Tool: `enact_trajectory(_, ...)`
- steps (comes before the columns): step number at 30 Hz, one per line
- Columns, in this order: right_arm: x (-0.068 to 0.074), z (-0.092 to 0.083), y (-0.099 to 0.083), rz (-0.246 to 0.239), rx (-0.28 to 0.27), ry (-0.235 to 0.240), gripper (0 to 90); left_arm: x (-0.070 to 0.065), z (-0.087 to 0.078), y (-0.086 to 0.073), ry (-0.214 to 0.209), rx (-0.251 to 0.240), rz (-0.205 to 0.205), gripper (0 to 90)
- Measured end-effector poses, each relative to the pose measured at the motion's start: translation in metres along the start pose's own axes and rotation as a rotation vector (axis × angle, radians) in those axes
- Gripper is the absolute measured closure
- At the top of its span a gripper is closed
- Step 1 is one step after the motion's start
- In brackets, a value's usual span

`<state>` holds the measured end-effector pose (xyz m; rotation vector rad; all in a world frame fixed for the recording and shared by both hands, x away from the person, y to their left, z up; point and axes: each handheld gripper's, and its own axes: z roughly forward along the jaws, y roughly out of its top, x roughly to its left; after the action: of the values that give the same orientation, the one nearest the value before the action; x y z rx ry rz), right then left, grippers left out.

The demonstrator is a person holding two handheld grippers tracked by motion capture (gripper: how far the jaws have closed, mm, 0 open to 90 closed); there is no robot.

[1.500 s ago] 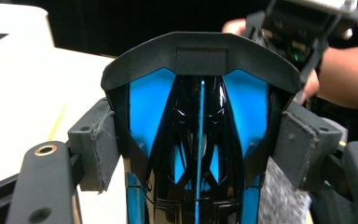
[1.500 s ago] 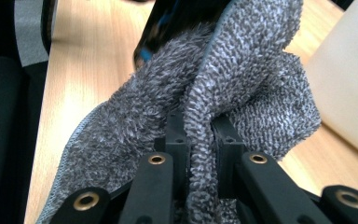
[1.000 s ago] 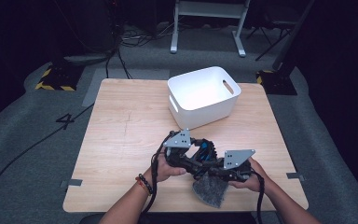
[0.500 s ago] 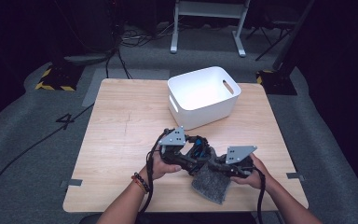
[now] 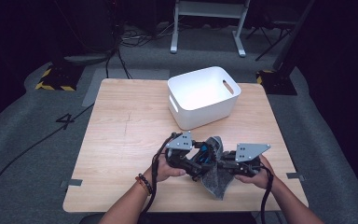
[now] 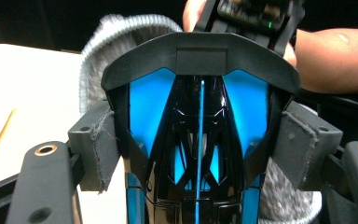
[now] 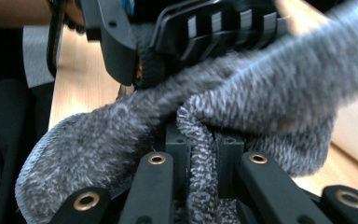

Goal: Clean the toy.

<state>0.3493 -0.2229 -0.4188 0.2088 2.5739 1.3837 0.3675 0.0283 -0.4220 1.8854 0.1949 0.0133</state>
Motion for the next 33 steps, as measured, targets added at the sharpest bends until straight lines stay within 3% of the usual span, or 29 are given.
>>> enact_trajectory(4,0.003,0.012,-0.005,0.006,0.027,0.049,80.2,-0.001,-0.003,0.004,0.001,-0.031,-0.004,25.2)
enact_trajectory(9,0.014,0.036,-0.012,-0.017,0.111,0.11,80.0,-0.003,-0.008,0.008,0.008,-0.039,0.013,25.2)
enact_trajectory(14,0.01,0.042,-0.022,-0.011,0.158,0.098,80.0,-0.001,-0.013,0.007,0.02,-0.045,0.01,25.2)
enact_trajectory(18,0.001,0.027,-0.02,0.005,0.125,0.055,80.0,0.003,-0.013,0.003,0.03,-0.023,0.001,25.2)
enact_trajectory(25,-0.01,-0.013,-0.007,0.027,-0.009,-0.011,79.9,0.01,-0.007,-0.007,0.032,0.02,-0.016,25.2)
enact_trajectory(29,-0.01,-0.021,-0.004,0.024,-0.039,-0.016,79.9,0.01,-0.004,-0.009,0.03,0.03,-0.016,25.2)
enact_trajectory(33,-0.008,-0.015,-0.004,0.025,-0.039,0.018,80.0,0.007,-0.001,-0.008,0.017,0.024,-0.011,25.2)
